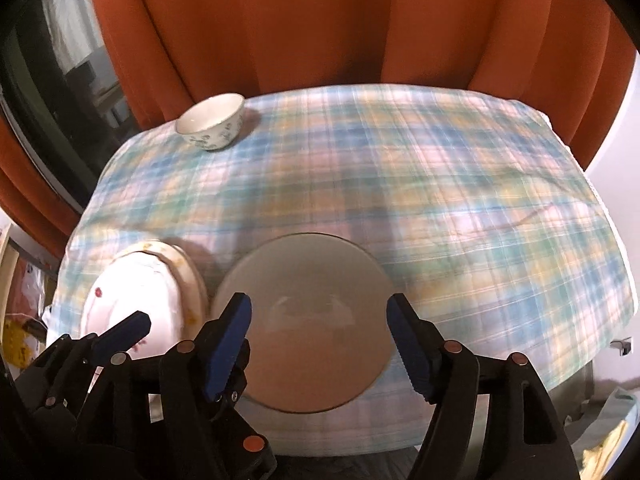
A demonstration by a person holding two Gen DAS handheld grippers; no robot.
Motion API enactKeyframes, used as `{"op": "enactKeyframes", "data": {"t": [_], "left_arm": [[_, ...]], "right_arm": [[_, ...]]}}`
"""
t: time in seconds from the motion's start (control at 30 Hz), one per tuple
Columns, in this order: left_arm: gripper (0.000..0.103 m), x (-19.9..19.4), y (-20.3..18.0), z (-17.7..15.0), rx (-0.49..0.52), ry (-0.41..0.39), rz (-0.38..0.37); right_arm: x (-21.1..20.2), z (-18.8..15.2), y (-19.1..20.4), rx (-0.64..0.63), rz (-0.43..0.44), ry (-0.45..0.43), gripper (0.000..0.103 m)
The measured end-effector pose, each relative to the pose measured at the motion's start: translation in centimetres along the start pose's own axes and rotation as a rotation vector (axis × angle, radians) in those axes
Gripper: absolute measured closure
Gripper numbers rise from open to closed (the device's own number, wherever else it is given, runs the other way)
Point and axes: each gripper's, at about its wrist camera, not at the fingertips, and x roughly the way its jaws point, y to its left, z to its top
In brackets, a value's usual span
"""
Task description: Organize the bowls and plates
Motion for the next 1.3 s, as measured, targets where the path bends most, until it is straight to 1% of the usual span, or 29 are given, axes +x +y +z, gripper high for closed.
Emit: {"op": "enactKeyframes", "data": {"t": [0.17,0.37,0.53,0.63,0.8,0.9,1.13,1.3], "left_arm": [[0.023,-1.7,3.5,0.3,0.004,-0.042,0.014],[0.023,-2.5,7.3,1.3,0.015,-0.078,0.034],[0.023,-2.2,9.9,3.1,-0.024,-0.078,0.031],[0.023,-1.9,11.0,4.8,-0.03,-0.092,0.059],[0.023,-1.3,12.4,8.2,-0.059,-0.112,0.099],[0.023,-1.0,12.5,10.3,-0.067,-0.126,0.123],[0.023,0.6,11.9,16.1,-0.093,-0.159,0.157],[0.023,2.8,11.6,19.4,-0.122,-0.153,0.171]], "right_arm": [[-1.0,0.4,3.4,-0.003,0.01,-0.025,0.029],[-1.0,1.3,7.6,0.005,0.036,-0.042,0.029],[-0.4,3.3,10.1,-0.027,0.028,-0.042,0.029],[0.0,4.8,11.3,-0.047,0.018,-0.052,0.029],[1.1,8.2,12.6,-0.078,0.044,-0.072,0.029],[1.8,10.7,13.0,-0.091,0.071,-0.085,0.029],[3.6,16.7,12.6,-0.099,0.085,-0.117,0.029],[5.9,20.7,12.1,-0.124,0.086,-0.117,0.029]]}}
